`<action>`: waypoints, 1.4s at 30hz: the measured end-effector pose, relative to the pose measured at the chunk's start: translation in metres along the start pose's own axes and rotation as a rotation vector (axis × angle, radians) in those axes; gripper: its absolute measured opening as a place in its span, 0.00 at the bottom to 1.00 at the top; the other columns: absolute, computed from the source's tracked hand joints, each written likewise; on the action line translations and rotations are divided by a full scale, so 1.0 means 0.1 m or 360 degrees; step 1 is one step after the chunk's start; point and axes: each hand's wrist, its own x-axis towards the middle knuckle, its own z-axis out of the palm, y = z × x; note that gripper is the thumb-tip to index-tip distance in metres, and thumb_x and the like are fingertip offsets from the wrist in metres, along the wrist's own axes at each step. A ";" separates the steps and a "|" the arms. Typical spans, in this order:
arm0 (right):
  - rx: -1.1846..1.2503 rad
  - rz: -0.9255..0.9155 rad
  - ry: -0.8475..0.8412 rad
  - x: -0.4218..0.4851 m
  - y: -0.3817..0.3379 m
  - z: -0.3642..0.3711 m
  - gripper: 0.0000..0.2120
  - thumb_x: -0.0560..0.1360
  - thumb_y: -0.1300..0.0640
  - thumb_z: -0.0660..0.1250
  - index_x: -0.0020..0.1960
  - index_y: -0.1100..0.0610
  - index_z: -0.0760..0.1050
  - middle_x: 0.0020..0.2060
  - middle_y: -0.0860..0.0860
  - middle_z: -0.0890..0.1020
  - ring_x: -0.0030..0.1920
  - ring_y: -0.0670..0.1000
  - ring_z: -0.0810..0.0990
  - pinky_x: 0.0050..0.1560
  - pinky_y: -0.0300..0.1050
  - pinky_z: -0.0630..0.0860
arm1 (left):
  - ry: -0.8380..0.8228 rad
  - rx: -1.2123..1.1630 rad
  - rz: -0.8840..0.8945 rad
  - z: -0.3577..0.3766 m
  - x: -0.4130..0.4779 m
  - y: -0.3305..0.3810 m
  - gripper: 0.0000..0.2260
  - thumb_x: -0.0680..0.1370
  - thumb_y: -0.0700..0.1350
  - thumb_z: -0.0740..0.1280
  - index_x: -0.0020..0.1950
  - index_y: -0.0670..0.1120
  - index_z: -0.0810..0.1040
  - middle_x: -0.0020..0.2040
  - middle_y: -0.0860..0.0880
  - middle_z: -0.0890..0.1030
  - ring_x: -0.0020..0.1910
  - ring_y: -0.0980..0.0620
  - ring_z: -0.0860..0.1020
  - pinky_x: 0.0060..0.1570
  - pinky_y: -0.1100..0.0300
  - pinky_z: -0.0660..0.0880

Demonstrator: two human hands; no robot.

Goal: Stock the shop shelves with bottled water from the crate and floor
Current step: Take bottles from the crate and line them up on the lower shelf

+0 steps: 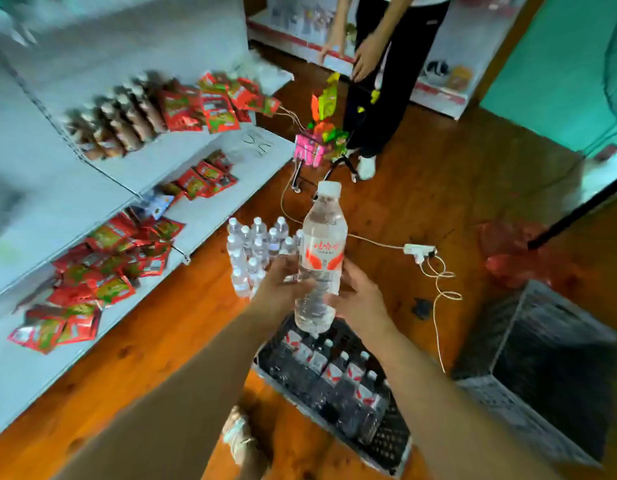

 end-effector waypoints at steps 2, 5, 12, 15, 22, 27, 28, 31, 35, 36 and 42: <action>-0.0072 -0.0085 -0.0147 0.02 -0.31 0.26 0.27 0.72 0.68 0.69 0.67 0.50 0.69 0.57 0.46 0.79 0.60 0.49 0.76 0.60 0.49 0.75 | 0.0127 -0.0037 0.0093 -0.27 -0.19 0.26 0.12 0.75 0.33 0.65 0.55 0.46 0.70 0.51 0.49 0.76 0.48 0.50 0.75 0.43 0.59 0.72; -0.0220 -0.0210 -0.0314 0.06 -0.75 0.72 0.26 0.72 0.65 0.69 0.67 0.50 0.69 0.59 0.47 0.78 0.59 0.49 0.77 0.58 0.46 0.75 | 0.0325 -0.0133 0.0250 -0.72 -0.48 0.59 0.11 0.75 0.33 0.65 0.53 0.46 0.70 0.49 0.49 0.76 0.48 0.50 0.76 0.45 0.59 0.74; -0.0301 -0.0500 -0.0623 0.16 -1.45 2.12 0.31 0.69 0.66 0.71 0.68 0.49 0.66 0.61 0.53 0.77 0.61 0.53 0.76 0.61 0.52 0.74 | 0.0664 -0.0131 0.0544 -2.04 -0.98 1.04 0.11 0.74 0.31 0.65 0.46 0.47 0.70 0.45 0.47 0.75 0.42 0.50 0.76 0.37 0.62 0.74; -0.0326 -0.0561 -0.0691 0.23 -1.56 2.76 0.33 0.64 0.60 0.73 0.67 0.53 0.67 0.61 0.51 0.77 0.60 0.52 0.77 0.61 0.52 0.75 | 0.0757 -0.0098 0.0613 -2.62 -1.18 1.13 0.13 0.70 0.31 0.68 0.46 0.45 0.69 0.43 0.44 0.75 0.38 0.52 0.75 0.34 0.66 0.73; -0.0281 -0.0542 -0.0874 0.56 -1.73 4.01 0.32 0.68 0.75 0.67 0.66 0.52 0.66 0.52 0.46 0.79 0.52 0.48 0.79 0.56 0.45 0.76 | 0.0922 -0.0011 0.0616 -3.80 -1.22 1.22 0.13 0.71 0.35 0.69 0.50 0.43 0.69 0.54 0.41 0.78 0.44 0.48 0.78 0.34 0.67 0.74; -0.0276 -0.0489 -0.0953 0.90 -1.79 4.59 0.32 0.69 0.74 0.68 0.65 0.48 0.66 0.61 0.54 0.78 0.58 0.53 0.78 0.58 0.49 0.76 | 0.1091 -0.0017 0.0546 -4.38 -1.00 1.22 0.12 0.74 0.33 0.67 0.51 0.45 0.69 0.56 0.42 0.78 0.53 0.40 0.79 0.41 0.57 0.75; -0.0281 -0.0464 -0.0979 0.98 -1.80 4.68 0.32 0.69 0.74 0.67 0.66 0.49 0.66 0.61 0.54 0.77 0.59 0.53 0.78 0.58 0.48 0.76 | 0.1118 -0.0023 0.0531 -4.47 -0.95 1.21 0.12 0.73 0.32 0.67 0.52 0.44 0.70 0.56 0.42 0.79 0.53 0.41 0.79 0.44 0.54 0.77; -0.0312 -0.0401 -0.1060 1.27 -1.78 4.90 0.31 0.71 0.73 0.67 0.67 0.50 0.65 0.62 0.51 0.76 0.60 0.52 0.77 0.58 0.48 0.76 | 0.1212 -0.0080 0.0477 -4.69 -0.73 1.17 0.13 0.73 0.32 0.67 0.55 0.40 0.69 0.56 0.43 0.79 0.54 0.43 0.79 0.52 0.51 0.78; -0.0392 -0.0394 -0.1186 1.80 -1.67 5.18 0.31 0.70 0.73 0.67 0.59 0.42 0.64 0.56 0.46 0.75 0.58 0.50 0.76 0.53 0.41 0.76 | 0.1298 -0.0203 0.0387 -4.92 -0.35 1.11 0.13 0.74 0.32 0.67 0.51 0.46 0.69 0.56 0.49 0.78 0.55 0.50 0.79 0.49 0.60 0.79; -0.0416 -0.0396 -0.1209 1.95 -1.63 5.25 0.32 0.69 0.74 0.67 0.58 0.40 0.64 0.56 0.46 0.76 0.58 0.50 0.76 0.54 0.43 0.76 | 0.1345 -0.0232 0.0373 -4.98 -0.23 1.09 0.13 0.74 0.31 0.66 0.51 0.47 0.69 0.56 0.50 0.78 0.54 0.51 0.79 0.47 0.62 0.79; -0.0545 -0.0410 -0.1330 2.90 -1.29 5.78 0.34 0.69 0.73 0.67 0.57 0.37 0.63 0.53 0.41 0.76 0.56 0.45 0.76 0.51 0.35 0.74 | 0.1527 -0.0338 0.0312 -5.50 0.61 0.79 0.15 0.74 0.29 0.65 0.53 0.46 0.69 0.55 0.53 0.78 0.52 0.59 0.78 0.43 0.67 0.78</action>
